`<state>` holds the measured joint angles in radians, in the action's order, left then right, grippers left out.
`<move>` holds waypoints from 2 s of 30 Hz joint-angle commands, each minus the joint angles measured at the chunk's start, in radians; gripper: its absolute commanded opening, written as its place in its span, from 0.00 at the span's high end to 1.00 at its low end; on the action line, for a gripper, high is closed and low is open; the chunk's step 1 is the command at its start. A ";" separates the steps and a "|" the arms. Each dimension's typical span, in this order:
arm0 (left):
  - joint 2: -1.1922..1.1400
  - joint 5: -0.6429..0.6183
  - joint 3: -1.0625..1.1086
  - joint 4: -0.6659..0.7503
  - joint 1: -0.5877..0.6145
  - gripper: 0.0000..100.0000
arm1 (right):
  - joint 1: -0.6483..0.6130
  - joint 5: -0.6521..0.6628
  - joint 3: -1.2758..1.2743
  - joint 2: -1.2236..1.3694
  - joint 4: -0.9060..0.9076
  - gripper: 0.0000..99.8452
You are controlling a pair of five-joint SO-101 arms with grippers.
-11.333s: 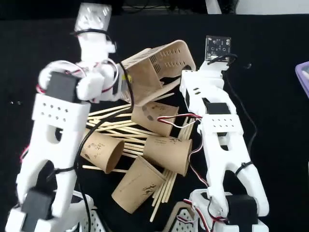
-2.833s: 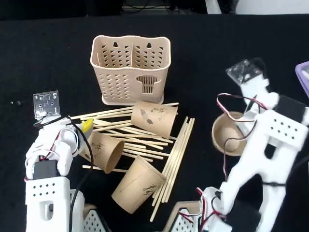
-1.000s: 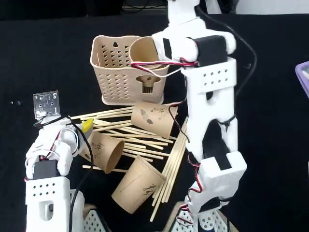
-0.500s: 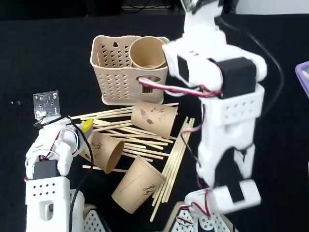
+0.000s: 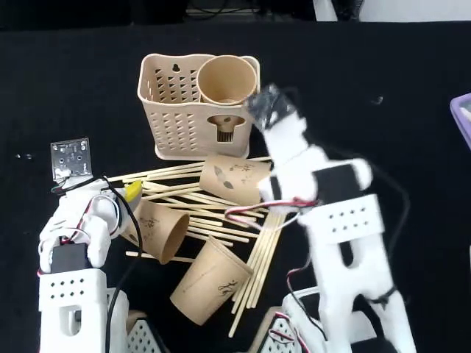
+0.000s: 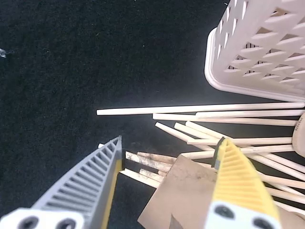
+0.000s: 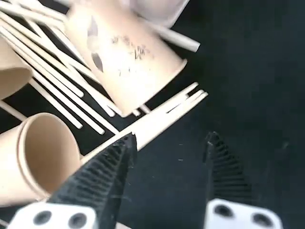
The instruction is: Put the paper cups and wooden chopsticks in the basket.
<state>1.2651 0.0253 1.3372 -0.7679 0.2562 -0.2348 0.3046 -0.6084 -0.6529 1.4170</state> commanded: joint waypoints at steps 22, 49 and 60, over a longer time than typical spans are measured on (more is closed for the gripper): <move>0.014 -0.005 -0.004 0.017 -0.007 0.69 | -0.123 -0.287 -0.236 0.131 -0.443 0.77; 0.014 -0.003 -0.004 0.020 -0.005 0.69 | 0.600 0.562 0.065 -0.208 0.132 0.99; 0.014 -0.003 -0.004 0.021 -0.005 0.69 | 0.700 0.629 0.067 0.133 0.060 0.98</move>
<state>1.2651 0.0253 1.3372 -0.7649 0.2562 0.4480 0.9198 -0.5961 -0.5623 1.4983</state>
